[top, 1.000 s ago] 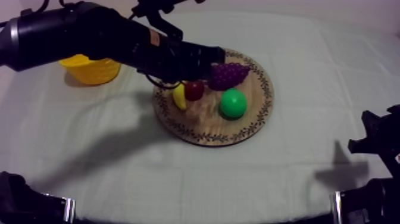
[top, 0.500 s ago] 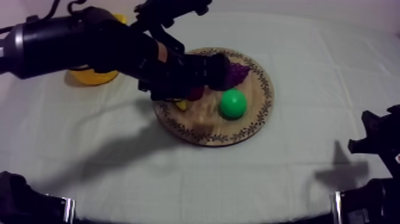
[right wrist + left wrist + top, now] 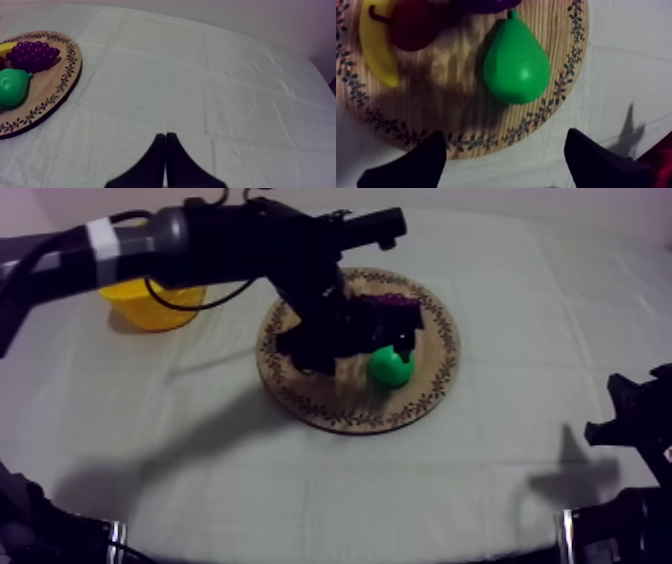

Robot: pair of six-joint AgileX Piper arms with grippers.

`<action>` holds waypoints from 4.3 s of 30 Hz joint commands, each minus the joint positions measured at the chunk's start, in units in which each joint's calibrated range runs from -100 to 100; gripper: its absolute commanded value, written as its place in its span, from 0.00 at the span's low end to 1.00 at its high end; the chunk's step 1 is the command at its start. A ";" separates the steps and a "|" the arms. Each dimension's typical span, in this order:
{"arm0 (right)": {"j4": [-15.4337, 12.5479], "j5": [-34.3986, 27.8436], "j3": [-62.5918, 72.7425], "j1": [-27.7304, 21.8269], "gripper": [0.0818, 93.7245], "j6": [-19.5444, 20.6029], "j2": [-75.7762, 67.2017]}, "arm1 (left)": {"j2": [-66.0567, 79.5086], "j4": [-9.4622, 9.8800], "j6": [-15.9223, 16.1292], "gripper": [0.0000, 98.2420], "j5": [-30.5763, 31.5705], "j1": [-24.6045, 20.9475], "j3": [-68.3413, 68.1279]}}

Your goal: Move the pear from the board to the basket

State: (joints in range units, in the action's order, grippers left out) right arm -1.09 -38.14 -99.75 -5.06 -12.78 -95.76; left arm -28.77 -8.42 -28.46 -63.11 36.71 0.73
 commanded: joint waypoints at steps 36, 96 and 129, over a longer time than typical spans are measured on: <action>-0.01 0.07 -0.03 0.08 0.00 0.03 0.01 | -25.84 -1.11 -3.64 0.57 -36.53 -4.47 40.90; -0.01 0.07 -0.03 0.08 0.00 0.01 0.01 | -20.81 12.55 9.46 0.80 -30.24 -35.03 36.71; -0.01 0.07 -0.03 0.08 0.00 0.02 0.01 | 86.58 14.44 18.88 0.00 36.46 -32.95 -78.26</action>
State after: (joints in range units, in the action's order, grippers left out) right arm -1.09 -38.09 -99.75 -4.98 -12.79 -95.76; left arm 37.78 5.62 -8.90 -28.27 3.90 -60.49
